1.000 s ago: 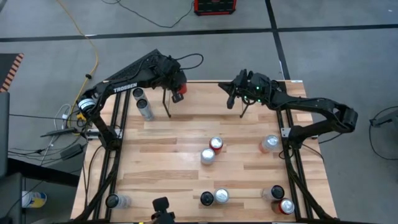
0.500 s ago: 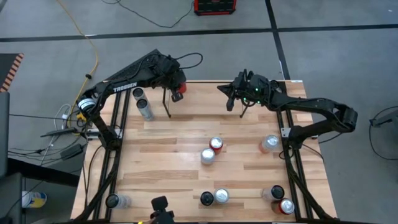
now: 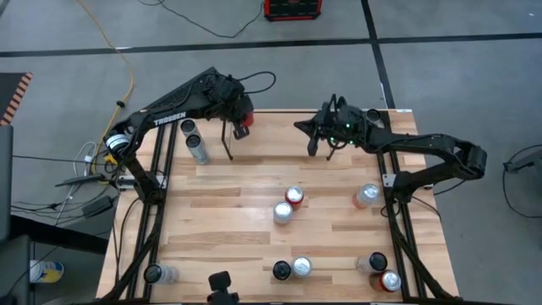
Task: Place canned beverage on shelf
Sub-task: Put the top left red black soda can on the shelf, then put the top left pink white soda can on the shelf
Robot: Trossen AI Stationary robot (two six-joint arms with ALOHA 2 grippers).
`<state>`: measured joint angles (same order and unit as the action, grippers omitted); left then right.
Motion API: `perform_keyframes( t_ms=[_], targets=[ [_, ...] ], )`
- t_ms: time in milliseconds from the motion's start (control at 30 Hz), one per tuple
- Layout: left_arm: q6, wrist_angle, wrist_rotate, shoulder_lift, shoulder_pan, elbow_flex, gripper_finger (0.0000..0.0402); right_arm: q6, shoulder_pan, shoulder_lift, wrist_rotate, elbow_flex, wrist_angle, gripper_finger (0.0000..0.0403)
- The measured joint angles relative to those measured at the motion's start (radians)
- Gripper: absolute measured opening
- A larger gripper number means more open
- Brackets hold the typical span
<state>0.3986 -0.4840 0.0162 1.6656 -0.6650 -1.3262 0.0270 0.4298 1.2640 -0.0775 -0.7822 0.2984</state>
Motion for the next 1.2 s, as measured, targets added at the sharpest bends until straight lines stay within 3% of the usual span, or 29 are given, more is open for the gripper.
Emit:
perform_keyframes(
  t_ms=[267, 367, 633, 800, 900, 1067, 1200],
  targets=[
    [0.006, -0.053, 0.033, -0.177, 0.097, 0.0, 0.0, -0.047, -0.066, -0.002, -0.001, 0.0, -0.085, 0.0026],
    [-0.014, -0.076, 0.094, -0.281, 0.146, 0.029, 0.0, -0.07, -0.111, -0.003, -0.001, 0.0, -0.112, 0.0026],
    [-0.111, 0.092, 0.252, -0.557, 0.339, 0.328, 0.0, -0.148, -0.314, -0.003, -0.009, -0.014, -0.27, 0.0026],
    [-0.22, 0.377, 0.325, -0.633, 0.491, 0.525, 0.0, -0.177, -0.442, -0.003, 0.045, -0.075, -0.404, 0.0027],
    [-0.219, 0.419, 0.285, -0.634, 0.575, 0.573, 0.0, -0.158, -0.505, -0.003, 0.138, -0.092, -0.426, 0.0027],
    [-0.257, 0.359, 0.062, -0.632, 0.639, 0.57, 0.0, -0.083, -0.58, -0.012, 0.215, -0.095, -0.436, 0.0027],
    [-0.265, 0.47, 0.109, -0.57, 0.652, 0.577, 0.0, -0.058, -0.613, -0.012, 0.215, -0.095, -0.441, 0.0027]
  ],
)
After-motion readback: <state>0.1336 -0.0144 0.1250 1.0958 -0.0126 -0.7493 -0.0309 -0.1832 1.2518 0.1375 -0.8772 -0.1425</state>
